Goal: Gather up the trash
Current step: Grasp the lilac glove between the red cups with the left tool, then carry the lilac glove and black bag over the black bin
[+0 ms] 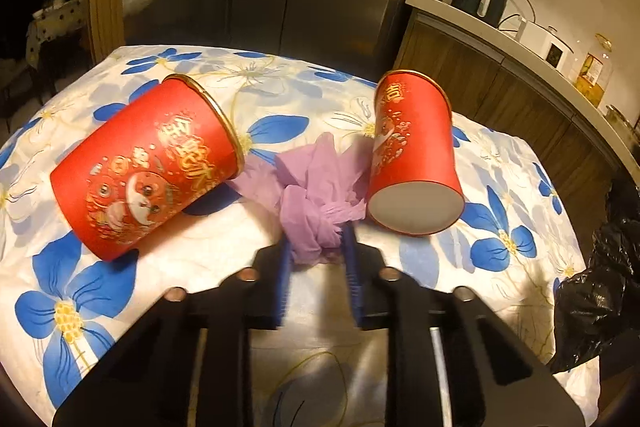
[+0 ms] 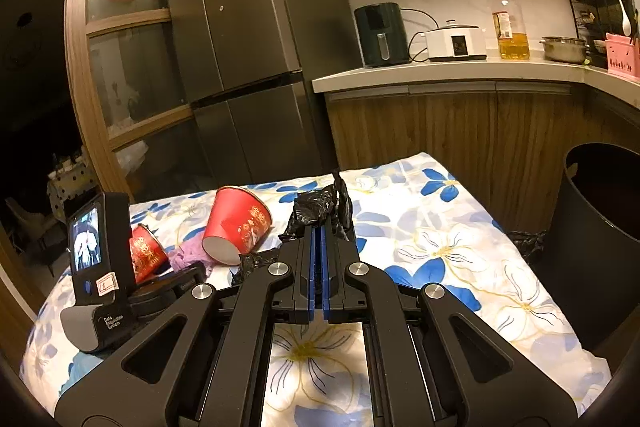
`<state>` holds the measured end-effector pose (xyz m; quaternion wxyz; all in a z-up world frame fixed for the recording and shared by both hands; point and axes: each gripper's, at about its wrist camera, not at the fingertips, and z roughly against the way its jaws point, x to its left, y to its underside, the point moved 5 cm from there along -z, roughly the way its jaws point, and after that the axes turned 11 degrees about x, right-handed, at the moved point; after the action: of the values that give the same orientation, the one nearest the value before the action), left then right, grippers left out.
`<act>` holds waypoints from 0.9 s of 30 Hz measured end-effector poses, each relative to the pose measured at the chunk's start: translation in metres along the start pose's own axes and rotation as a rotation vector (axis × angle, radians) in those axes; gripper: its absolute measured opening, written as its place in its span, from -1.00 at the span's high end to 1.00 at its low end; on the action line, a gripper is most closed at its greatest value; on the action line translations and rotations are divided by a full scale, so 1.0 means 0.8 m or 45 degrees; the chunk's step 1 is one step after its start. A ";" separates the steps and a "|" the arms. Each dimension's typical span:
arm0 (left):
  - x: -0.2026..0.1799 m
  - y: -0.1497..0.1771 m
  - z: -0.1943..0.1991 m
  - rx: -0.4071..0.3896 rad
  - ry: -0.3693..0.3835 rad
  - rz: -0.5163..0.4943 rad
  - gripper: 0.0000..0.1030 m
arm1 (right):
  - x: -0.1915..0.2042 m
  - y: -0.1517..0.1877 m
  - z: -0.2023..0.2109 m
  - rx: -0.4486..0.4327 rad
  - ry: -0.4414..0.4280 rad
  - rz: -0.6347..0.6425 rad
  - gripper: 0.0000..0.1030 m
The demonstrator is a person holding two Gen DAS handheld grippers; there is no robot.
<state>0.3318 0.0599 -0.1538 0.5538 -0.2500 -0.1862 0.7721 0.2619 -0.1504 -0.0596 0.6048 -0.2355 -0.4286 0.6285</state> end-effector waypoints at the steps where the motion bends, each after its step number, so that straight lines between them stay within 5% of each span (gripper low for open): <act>1: 0.000 0.000 0.001 0.001 0.011 0.003 0.71 | -0.001 0.000 0.003 -0.001 0.001 -0.002 0.96; 16: 0.008 0.041 0.097 -0.170 0.063 0.038 0.88 | -0.012 0.000 0.049 -0.054 0.011 -0.009 0.96; 27: -0.036 0.058 0.164 -0.273 0.144 -0.050 0.88 | -0.027 0.003 0.095 -0.112 0.020 -0.022 0.96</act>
<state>0.2261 0.0166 -0.0692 0.5485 -0.3473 -0.2412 0.7213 0.2019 -0.1900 -0.0263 0.6028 -0.2631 -0.4529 0.6019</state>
